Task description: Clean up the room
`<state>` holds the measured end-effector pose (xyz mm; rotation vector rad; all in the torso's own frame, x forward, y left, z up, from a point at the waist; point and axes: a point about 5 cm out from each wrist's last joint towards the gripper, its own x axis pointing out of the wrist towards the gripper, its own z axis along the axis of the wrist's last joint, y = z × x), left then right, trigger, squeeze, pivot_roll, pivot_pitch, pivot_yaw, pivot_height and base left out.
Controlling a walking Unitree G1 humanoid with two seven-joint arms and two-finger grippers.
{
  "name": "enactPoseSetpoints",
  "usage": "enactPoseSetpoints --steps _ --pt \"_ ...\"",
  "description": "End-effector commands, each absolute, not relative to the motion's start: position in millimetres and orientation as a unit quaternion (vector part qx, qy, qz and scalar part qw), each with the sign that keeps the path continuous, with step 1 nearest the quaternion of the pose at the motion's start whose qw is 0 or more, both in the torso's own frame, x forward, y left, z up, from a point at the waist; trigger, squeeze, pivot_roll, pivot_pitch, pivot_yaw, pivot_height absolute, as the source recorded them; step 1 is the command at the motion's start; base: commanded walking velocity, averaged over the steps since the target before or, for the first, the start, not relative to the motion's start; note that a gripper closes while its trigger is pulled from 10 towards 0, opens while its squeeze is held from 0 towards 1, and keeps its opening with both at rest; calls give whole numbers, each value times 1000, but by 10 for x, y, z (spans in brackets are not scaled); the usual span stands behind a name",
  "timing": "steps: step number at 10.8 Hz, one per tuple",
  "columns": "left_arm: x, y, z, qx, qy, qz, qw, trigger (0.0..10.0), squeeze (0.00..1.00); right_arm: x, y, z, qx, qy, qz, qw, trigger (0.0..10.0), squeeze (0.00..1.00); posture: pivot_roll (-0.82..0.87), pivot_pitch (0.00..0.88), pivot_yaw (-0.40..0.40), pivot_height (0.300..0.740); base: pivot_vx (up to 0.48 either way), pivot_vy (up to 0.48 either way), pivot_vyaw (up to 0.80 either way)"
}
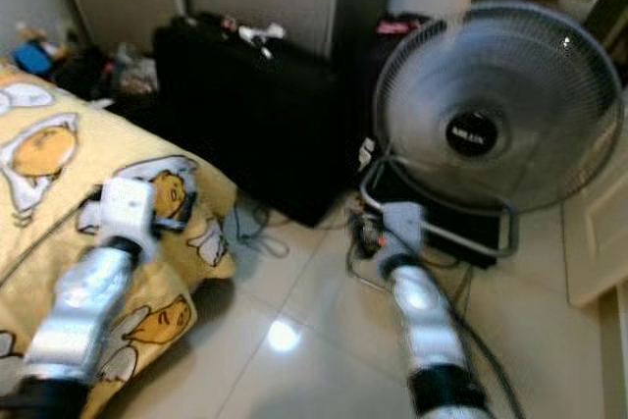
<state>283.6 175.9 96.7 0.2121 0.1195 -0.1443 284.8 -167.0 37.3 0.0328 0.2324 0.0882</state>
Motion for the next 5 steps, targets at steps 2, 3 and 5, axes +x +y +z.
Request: enactPoseSetpoints --steps 2,3,5 --pt "2851 1791 994 111 57 -72 990 10000 992 2916 -1663 433 16 105 43 993 10000 0 -3 0 -33 740 285 0 -600" --pt "2856 1804 1005 111 56 -71 990 10000 992 2917 -1667 431 14 106 43 993 10000 0 -6 0 -34 740 285 0 -763" --pt "2869 1830 1005 112 56 -66 990 10000 992 2922 -1662 428 13 108 45 993 10000 0 -3 0 -43 740 285 0 -787"
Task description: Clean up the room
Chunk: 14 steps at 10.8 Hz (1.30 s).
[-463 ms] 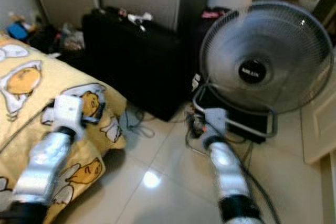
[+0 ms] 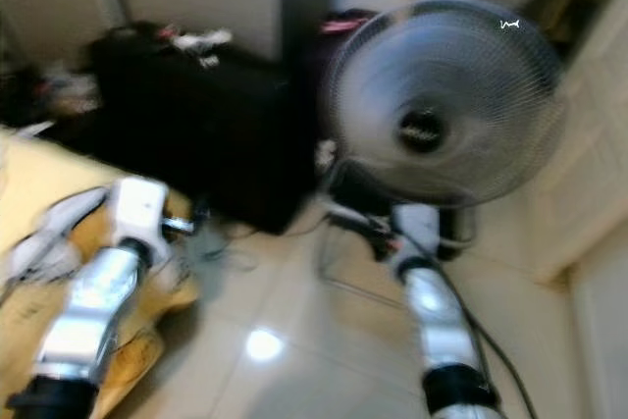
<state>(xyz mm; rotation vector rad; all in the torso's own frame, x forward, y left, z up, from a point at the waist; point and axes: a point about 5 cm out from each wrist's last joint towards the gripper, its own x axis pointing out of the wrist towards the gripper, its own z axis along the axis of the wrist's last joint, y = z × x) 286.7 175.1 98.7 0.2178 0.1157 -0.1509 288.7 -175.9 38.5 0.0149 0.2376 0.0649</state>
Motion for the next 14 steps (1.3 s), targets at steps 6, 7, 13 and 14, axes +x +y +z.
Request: enactPoseSetpoints --steps 6,7,13,14 --pt "2913 1835 1039 108 50 -64 991 10000 988 2944 -1632 434 9 104 51 993 10000 0 -12 0 -41 740 286 0 -267" --pt "2913 1821 1034 107 50 -65 991 10000 988 2959 -1632 457 8 99 52 994 10000 0 -17 0 -37 740 285 0 0" --pt "2918 1849 1036 104 48 -63 991 10000 992 2976 -1640 481 13 94 48 994 10000 0 -20 0 -38 740 287 0 -400" --pt "2915 1860 1032 103 49 -61 992 10000 988 2974 -1629 487 13 89 51 995 10000 0 -20 0 -38 740 289 0 0"
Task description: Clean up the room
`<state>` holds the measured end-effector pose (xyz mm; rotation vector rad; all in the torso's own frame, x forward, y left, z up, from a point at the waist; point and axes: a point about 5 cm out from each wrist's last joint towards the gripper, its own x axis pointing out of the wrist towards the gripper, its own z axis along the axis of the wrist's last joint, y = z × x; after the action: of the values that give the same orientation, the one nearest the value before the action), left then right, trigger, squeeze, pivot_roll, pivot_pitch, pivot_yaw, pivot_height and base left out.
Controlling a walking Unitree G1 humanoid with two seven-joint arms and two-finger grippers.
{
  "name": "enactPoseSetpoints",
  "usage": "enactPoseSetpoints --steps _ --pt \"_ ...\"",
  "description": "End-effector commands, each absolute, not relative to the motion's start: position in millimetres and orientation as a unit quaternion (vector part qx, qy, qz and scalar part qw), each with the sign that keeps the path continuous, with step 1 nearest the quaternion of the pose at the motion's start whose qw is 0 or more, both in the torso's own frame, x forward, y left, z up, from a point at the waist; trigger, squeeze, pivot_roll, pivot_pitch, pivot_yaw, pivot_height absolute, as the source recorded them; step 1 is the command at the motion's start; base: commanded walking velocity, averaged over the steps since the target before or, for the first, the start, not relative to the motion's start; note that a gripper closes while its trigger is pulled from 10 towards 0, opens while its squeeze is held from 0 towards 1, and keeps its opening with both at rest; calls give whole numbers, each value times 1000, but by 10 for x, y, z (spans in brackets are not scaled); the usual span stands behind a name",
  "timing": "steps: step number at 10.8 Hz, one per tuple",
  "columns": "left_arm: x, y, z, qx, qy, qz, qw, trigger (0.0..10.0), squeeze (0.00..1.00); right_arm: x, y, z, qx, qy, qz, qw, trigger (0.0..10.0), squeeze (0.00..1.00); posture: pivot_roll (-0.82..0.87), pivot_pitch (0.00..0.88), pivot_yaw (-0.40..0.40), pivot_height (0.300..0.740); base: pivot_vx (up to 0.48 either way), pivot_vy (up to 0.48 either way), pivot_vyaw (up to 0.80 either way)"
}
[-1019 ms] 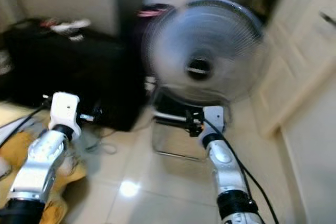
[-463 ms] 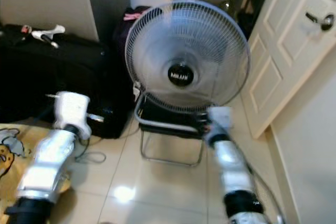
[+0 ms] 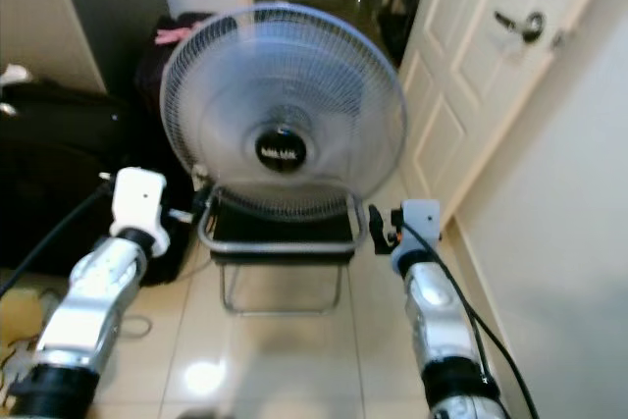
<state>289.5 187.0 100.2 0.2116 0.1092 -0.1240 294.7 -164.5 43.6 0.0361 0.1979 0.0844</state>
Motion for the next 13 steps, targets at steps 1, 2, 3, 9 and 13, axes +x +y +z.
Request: enactPoseSetpoints --steps 1,2,3,9,13 --pt "2905 1866 1020 102 50 -58 992 10000 980 2974 -1622 498 17 84 50 995 10000 0 -28 0 -26 740 255 0 0" --pt "2893 1871 1001 102 50 -46 992 10000 965 2987 -1603 521 21 80 50 995 10000 0 -30 0 -26 740 0 0 0" --pt "2876 1873 978 102 52 -44 992 10000 965 2993 -1584 550 13 69 49 996 10000 0 -19 0 -40 740 0 0 0" --pt "2862 1872 969 108 52 -49 992 10000 965 2989 -1582 541 12 71 42 996 10000 0 -15 0 -40 740 0 0 0" --pt "2862 1872 969 108 52 -49 992 10000 965 2989 -1582 541 12 71 42 996 10000 0 -15 0 -40 740 0 0 0"
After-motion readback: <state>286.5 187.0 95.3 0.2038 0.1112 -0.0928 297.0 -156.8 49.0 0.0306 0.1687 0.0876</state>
